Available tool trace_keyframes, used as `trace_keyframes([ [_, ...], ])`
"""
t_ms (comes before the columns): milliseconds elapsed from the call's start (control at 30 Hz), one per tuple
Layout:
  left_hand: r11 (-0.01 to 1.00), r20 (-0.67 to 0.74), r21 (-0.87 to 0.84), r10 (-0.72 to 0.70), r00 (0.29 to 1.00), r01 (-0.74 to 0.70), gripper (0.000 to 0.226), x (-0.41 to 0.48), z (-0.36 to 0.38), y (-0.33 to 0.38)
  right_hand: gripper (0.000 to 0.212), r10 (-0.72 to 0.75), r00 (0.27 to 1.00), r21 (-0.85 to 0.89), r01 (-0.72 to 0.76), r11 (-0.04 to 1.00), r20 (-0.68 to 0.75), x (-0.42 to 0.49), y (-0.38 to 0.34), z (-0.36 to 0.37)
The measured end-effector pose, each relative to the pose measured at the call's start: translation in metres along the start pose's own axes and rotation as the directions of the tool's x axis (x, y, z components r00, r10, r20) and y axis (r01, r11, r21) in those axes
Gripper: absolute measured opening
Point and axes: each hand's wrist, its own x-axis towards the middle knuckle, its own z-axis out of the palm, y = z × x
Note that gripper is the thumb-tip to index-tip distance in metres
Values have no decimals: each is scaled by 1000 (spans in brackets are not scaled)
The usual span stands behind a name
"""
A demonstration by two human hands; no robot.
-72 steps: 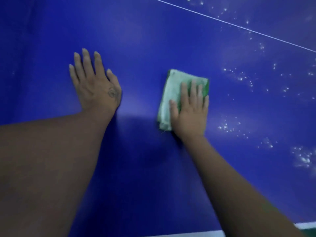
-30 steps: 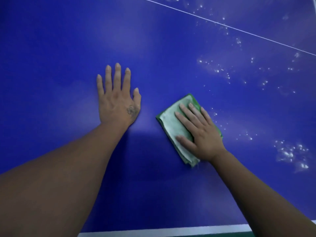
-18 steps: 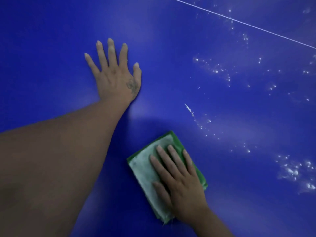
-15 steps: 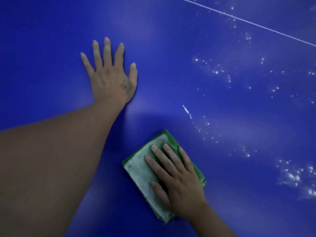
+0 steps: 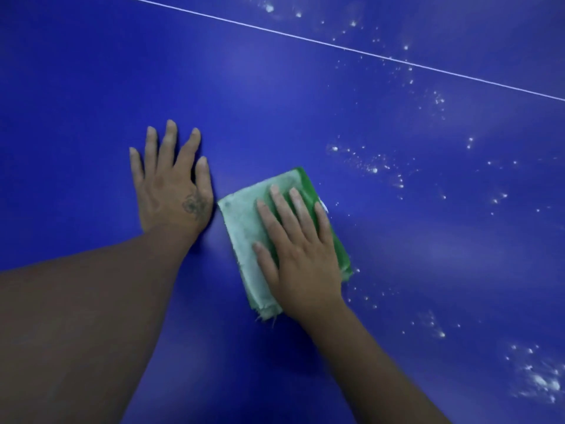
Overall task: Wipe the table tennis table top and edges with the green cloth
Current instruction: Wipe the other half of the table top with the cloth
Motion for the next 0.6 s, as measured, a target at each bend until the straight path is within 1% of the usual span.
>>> trace_keyframes([
  [33,1000,-13,-11,2,1000,-2,54,0,0,-1,62,30,1000,7,-30,1000,5,-13,-6,2],
  [100,1000,-31,-27,3,1000,-3,53,-1,1,0,65,46,999,24,-47,999,21,-42,-14,5],
  [200,1000,-29,-21,-5,1000,4,53,0,1,1,67,33,999,19,-33,999,31,-75,-19,8],
  [300,1000,-22,-17,-9,1000,9,53,1,0,1,67,6,999,27,-7,1000,32,-74,-16,6],
  [367,1000,-20,-20,-9,1000,8,54,1,0,1,68,-33,999,37,32,999,20,-51,-6,3],
  [433,1000,-9,-25,-14,1000,14,56,1,1,2,66,-25,999,31,26,999,-21,-16,9,0],
  [500,999,-2,-28,-17,1000,17,56,1,1,2,63,44,995,5,-44,999,-84,27,24,-2],
  [600,999,-7,-33,-13,1000,12,56,1,2,2,64,210,969,-11,-214,977,-131,92,39,-6],
])
